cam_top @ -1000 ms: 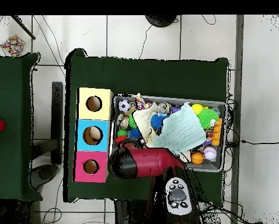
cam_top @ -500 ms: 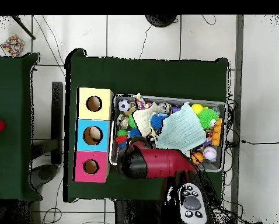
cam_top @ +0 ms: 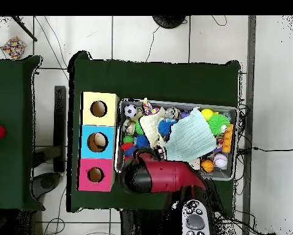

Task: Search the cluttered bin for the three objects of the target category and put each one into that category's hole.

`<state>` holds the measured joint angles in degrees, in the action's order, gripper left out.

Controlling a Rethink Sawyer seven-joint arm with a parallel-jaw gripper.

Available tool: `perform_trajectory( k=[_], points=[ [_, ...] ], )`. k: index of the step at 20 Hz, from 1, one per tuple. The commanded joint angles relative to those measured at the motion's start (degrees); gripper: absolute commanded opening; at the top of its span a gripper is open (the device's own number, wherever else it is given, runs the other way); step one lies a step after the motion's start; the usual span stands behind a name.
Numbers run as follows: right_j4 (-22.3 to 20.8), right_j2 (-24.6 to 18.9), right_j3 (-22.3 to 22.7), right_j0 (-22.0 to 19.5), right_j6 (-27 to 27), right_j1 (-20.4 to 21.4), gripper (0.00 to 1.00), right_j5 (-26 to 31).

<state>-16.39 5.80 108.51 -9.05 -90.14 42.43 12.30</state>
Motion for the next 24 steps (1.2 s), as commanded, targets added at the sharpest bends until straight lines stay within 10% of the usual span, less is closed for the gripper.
perform_trajectory(
  k=[1,24],
  points=[
    [-0.42,1.82,4.30,2.77,-11.27,-4.26,1.00,-1.58],
    [-2.84,-5.41,-0.05,-5.33,-7.56,-21.24,1.00,-20.14]
  ],
)
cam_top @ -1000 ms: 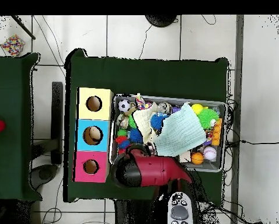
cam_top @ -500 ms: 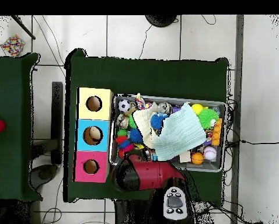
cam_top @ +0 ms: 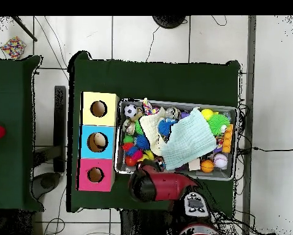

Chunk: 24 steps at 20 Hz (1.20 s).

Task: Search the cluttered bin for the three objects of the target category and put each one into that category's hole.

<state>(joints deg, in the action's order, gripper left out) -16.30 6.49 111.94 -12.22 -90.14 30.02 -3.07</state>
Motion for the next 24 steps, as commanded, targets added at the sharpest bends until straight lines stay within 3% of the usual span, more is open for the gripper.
perform_trajectory(
  k=[1,5,9,13,17,19,24],
  points=[
    [-2.88,-6.29,-4.22,-2.39,-7.05,-9.53,1.00,-4.24],
    [-2.63,-5.60,-6.72,-1.73,-5.74,-11.33,1.00,-4.23],
    [-2.99,-5.39,-7.45,-0.85,-4.39,-10.59,1.00,-3.04],
    [-3.25,-8.35,-5.24,-3.49,-5.69,-8.55,1.00,-3.09],
    [-1.19,-4.46,-2.43,1.44,-7.01,-0.47,1.00,-2.14],
    [0.23,-1.91,-0.94,3.71,-7.15,4.37,1.00,1.36],
    [1.54,-1.80,0.75,2.95,-5.48,13.59,1.00,11.31]
  ],
)
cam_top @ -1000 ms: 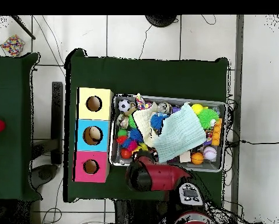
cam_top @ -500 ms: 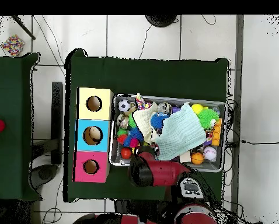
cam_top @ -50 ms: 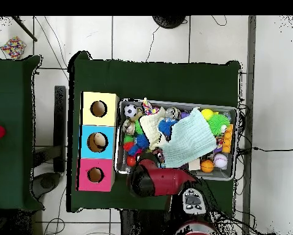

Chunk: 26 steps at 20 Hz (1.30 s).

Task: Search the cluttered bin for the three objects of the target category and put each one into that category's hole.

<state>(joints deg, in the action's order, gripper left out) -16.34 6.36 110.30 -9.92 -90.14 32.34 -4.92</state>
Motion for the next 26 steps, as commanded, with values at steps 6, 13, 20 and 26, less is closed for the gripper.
perform_trajectory(
  k=[6,13,20,26],
  points=[
    [1.67,-6.81,4.47,-3.94,-5.22,18.86,1.00,15.64],
    [-1.42,-2.41,-2.32,-1.32,-4.52,16.35,1.00,14.26],
    [0.60,-1.57,-7.29,-2.87,-7.36,6.73,1.00,11.04],
    [-1.37,-3.01,-10.71,-4.63,-5.09,2.54,1.00,10.09]
  ],
)
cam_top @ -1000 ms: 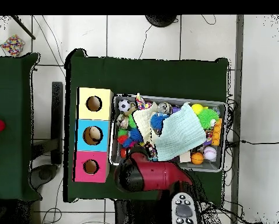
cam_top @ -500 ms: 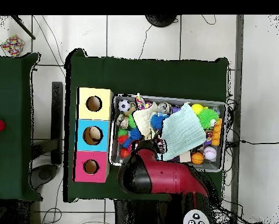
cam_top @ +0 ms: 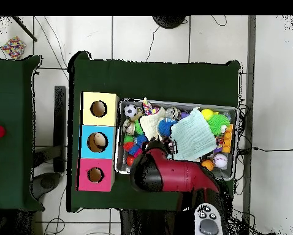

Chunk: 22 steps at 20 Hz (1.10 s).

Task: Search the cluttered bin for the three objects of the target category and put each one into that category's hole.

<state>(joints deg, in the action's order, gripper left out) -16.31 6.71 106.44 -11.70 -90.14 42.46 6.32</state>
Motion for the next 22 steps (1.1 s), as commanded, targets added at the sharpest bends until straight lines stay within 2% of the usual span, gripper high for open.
perform_trajectory(
  k=[1,10,16,22],
  points=[
    [-1.51,-3.44,-7.46,-3.13,-4.56,-8.19,1.00,-0.09],
    [-3.27,-6.29,-11.18,-7.92,0.56,-7.47,1.00,4.47],
    [-3.97,-7.22,-13.73,-9.60,2.80,-7.33,1.00,6.96],
    [-5.33,-8.55,-15.98,-11.06,3.30,-9.99,1.00,6.11]
  ],
)
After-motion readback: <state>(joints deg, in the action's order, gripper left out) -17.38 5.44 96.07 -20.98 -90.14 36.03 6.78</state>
